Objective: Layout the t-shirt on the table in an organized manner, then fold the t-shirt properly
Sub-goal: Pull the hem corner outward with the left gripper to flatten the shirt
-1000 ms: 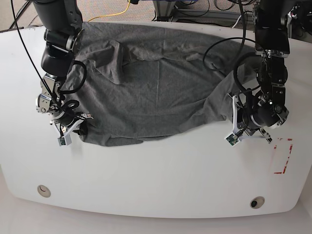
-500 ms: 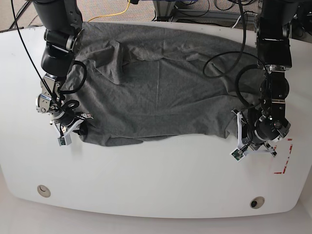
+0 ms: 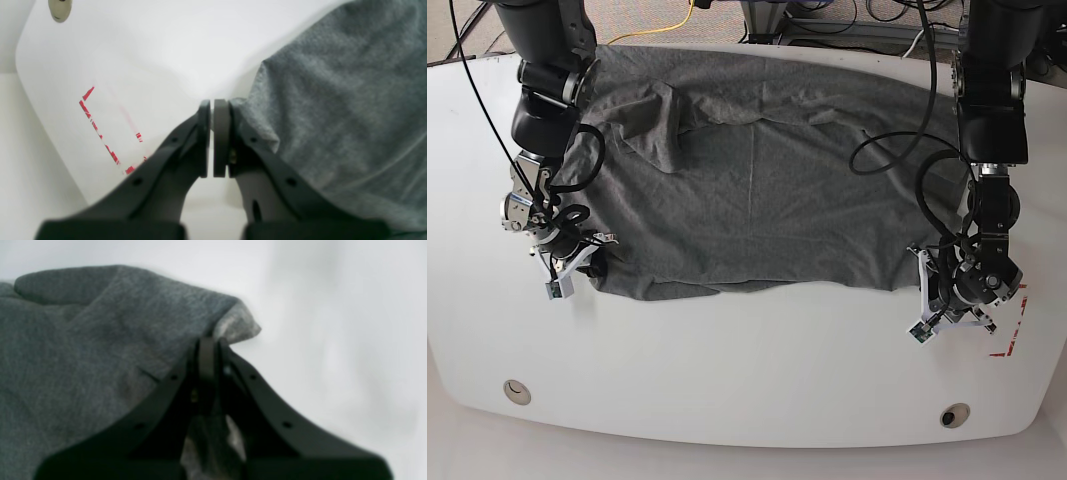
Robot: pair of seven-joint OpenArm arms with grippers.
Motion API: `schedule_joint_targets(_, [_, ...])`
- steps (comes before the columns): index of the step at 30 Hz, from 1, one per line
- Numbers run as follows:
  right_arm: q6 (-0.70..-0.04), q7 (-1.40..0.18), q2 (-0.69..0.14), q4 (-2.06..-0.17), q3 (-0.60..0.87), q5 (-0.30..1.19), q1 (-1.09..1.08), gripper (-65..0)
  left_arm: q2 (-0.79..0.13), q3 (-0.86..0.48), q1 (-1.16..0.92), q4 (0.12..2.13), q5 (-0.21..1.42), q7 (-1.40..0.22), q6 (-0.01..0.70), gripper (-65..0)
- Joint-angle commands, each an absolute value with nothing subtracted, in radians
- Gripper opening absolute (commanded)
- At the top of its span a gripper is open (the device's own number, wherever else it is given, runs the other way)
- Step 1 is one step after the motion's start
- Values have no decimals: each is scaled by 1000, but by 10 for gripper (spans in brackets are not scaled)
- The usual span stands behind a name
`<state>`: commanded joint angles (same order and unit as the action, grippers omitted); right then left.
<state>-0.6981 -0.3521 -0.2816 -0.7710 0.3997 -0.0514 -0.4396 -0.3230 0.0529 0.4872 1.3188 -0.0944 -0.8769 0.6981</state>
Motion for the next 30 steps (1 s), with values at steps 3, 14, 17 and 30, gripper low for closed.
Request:
schedule_joint_targets(3, [-698, -352, -282, -771, 400, -51, -440, -650, -335, 45, 490, 1287, -94, -837, 698, -650])
schedule_joint_targets(14, [-698, -352, -282, -771, 400, -51, -440, -650, -372, -33, 496, 1307, -1, -915, 698, -611])
schedule_joint_targets(17, [-698, -352, -282, -771, 400, -51, -440, -650, -372, -114, 495, 1305, 38, -958, 698, -526])
schedule_joint_targets(30, [-698, -352, -282, -771, 400, -51, -440, -650, -325, -306, 455, 1251, 117, -1004, 698, -283])
